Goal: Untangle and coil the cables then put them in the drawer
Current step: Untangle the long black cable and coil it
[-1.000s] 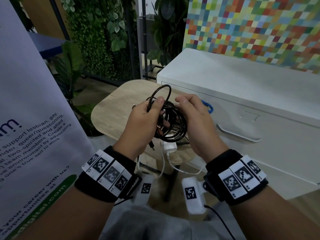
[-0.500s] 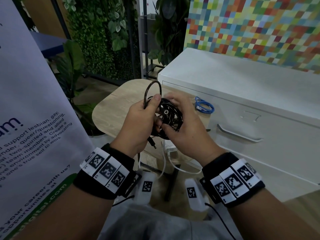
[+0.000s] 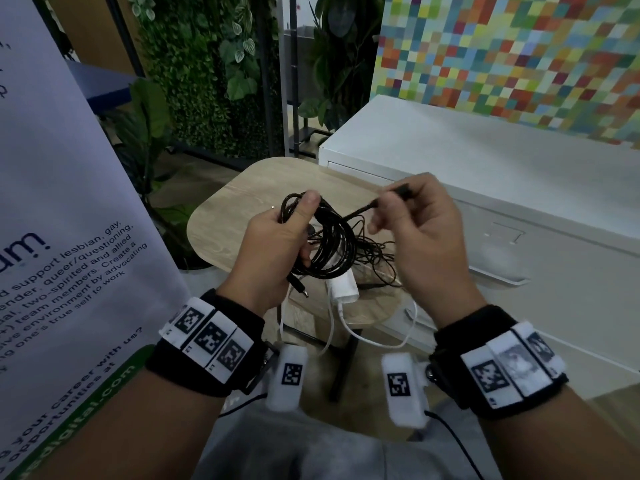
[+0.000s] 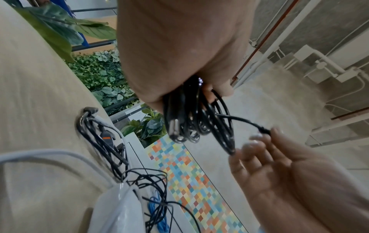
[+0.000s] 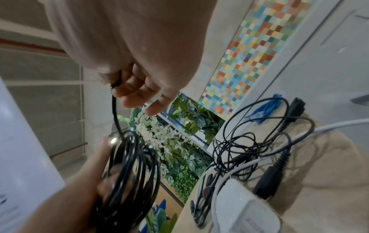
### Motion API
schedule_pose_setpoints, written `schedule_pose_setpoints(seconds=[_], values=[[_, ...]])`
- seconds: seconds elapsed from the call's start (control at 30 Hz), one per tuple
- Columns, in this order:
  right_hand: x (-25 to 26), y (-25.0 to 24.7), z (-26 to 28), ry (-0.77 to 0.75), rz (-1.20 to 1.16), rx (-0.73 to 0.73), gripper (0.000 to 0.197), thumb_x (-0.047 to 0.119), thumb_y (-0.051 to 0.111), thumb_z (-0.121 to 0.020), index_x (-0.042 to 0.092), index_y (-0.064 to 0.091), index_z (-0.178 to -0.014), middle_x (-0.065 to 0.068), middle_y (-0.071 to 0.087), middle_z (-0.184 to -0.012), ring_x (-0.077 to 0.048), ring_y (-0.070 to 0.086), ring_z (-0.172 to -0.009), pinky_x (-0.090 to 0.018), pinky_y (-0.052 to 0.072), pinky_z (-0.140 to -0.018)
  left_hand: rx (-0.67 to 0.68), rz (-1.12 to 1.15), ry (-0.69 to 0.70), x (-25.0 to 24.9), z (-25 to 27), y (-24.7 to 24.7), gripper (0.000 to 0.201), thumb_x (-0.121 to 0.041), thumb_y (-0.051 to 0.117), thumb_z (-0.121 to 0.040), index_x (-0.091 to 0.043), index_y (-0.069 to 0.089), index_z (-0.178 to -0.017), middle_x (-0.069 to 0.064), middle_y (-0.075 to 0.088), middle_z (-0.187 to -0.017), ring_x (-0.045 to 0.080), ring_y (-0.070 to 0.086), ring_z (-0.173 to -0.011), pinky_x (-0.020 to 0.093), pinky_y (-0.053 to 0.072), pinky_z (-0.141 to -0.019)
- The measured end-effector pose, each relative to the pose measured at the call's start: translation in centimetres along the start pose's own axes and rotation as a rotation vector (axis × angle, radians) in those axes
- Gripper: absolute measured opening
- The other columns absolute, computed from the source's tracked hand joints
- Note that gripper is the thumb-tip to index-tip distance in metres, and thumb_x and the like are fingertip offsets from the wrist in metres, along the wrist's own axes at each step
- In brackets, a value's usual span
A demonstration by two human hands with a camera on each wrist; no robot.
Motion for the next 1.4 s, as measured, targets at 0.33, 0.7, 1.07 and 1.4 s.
schedule_pose_setpoints(seconds=[0.33,0.7,1.07,1.4], values=[[-0.9,-2.7,-0.3,0.178,-0.393,-0.184,0.017,-0.001,0.054,-0.102,0.009,0.058,-0.088,-0.007,0.064,-0.070,-0.023,0.062,-0.064,-0.038,0.055,-0.069,0.006,-0.014,0.042,-1.2,-1.1,-0.7,0.021,-0.024,0.080,-0.089,-0.013,0.065,-0.078,-0.005,0.047,-0.046,0.013,0.038,-0.043,0.025,0.035,-0.045],[-3.4,-1.5,0.0,0.063,0.506,0.190,0.022,0.011,0.080,-0.088,0.032,0.078,-0.094,0.019,0.073,-0.096,0.001,0.067,-0.098,-0.015,0.047,-0.090,0.184,0.266,-0.126,-1.5,-0.7,-0.9,0.032,-0.033,0.071,-0.090,-0.026,0.053,-0.063,-0.010,0.027,-0.049,0.005,0.027,-0.041,0.018,0.025,-0.039],[-1.6,2.2,0.2,0.461,-0.159,0.235,0.019,-0.006,0.061,-0.095,0.003,0.078,-0.098,-0.016,0.079,-0.095,-0.030,0.077,-0.091,-0.042,0.062,-0.090,0.212,0.242,-0.062,-1.8,-0.2,1.3,0.026,-0.034,0.074,-0.088,-0.020,0.057,-0.074,-0.004,0.036,-0.057,0.009,0.034,-0.047,0.021,0.032,-0.041],[-2.7,2.7,1.4,0.486,-0.203,-0.060,0.016,-0.008,0.074,-0.086,0.008,0.073,-0.085,-0.015,0.073,-0.083,-0.031,0.067,-0.079,-0.050,0.057,-0.079,0.083,0.215,0.015,-1.8,-0.1,1.8,0.020,-0.026,0.071,-0.096,-0.017,0.062,-0.082,-0.008,0.044,-0.054,0.009,0.036,-0.044,0.023,0.035,-0.043]])
Point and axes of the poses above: each hand's wrist, its own z-axis away from the middle knuckle, its own y-axis out of the palm, x = y × z, the point moved 2 cm from there along -z, towards the middle knuckle
